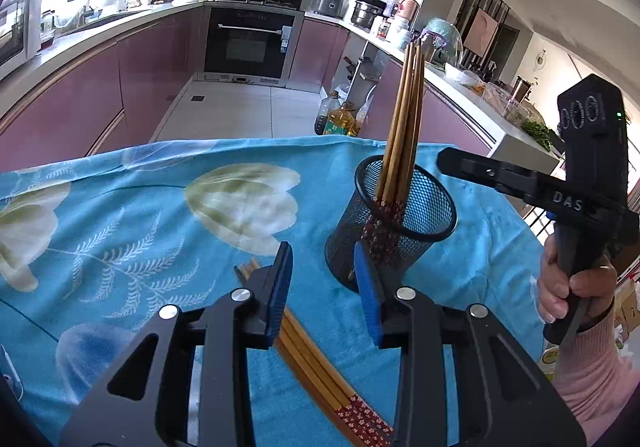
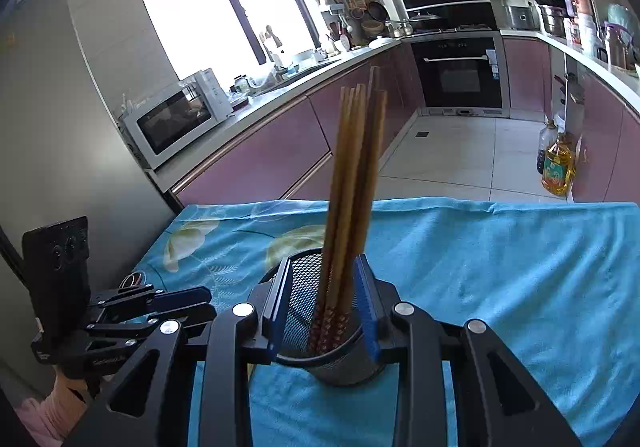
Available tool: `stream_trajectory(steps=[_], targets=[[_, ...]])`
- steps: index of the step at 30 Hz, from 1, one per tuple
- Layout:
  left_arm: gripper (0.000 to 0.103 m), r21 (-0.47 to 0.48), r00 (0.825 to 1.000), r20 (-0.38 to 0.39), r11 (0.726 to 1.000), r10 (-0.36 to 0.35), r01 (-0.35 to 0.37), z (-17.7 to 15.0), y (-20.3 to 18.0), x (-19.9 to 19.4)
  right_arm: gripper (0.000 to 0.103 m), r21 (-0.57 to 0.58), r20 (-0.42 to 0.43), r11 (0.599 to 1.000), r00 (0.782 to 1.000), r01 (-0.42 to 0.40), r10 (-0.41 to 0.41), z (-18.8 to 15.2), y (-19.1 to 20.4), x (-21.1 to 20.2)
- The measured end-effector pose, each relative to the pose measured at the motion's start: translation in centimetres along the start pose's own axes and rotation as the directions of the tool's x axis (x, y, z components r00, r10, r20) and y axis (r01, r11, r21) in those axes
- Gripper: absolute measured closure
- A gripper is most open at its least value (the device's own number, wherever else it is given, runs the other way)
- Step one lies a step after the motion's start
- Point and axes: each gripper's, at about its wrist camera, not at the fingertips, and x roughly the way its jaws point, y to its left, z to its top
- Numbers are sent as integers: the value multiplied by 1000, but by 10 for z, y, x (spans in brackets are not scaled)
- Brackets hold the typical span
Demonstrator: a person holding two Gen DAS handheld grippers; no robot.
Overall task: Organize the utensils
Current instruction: 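Open both tools and return them over the remaining chopsticks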
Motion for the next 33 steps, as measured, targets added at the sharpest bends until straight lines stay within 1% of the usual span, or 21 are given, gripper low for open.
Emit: stream_trajectory(steps=[4,6,8,10,13,14,15,17,19,27,31,33], targets=[[64,-12,999,-12,999,44,-44,-20,9,-6,72,-74,-3,995,998,-64,64,-16,26,-16],[63,-21,998,-23,998,57,-57,-31,15,-9,68,-102,-32,990,995,-96,93,-28,38,-16],[62,-31,996,-38,997,75,-76,-43,19,-11,68,-118,-74,986,991,-119,111,-42,49,-9],[62,-48,996,-52,996,77,-79,-55,23,-12,68,-130,-130,984,986,-119,102,-60,58,4],[59,-53,994,-64,994,93,-97,-69,25,-14,68,-109,-208,987,974,-120,95,-82,63,26],[59,-56,993,-68,994,94,-98,-73,25,-14,68,-106,-233,988,969,-109,82,-90,64,34],[58,-59,993,-72,993,95,-99,-76,25,-14,68,-109,-252,989,965,-97,67,-96,66,39],[58,-59,992,-85,993,98,-103,-83,24,-12,68,-97,-279,990,957,-104,73,-106,68,47],[58,-57,990,-98,993,97,-103,-89,23,-11,68,-84,-291,992,954,-99,71,-112,69,50],[57,-40,990,-107,995,88,-93,-97,15,-8,68,-131,-280,991,960,-34,-5,-122,78,49],[57,-41,990,-111,995,89,-94,-99,14,-6,68,-138,-285,990,958,-30,-10,-125,80,51],[57,-40,989,-111,994,95,-100,-99,13,-5,68,-154,-283,988,959,-19,-25,-126,81,51]])
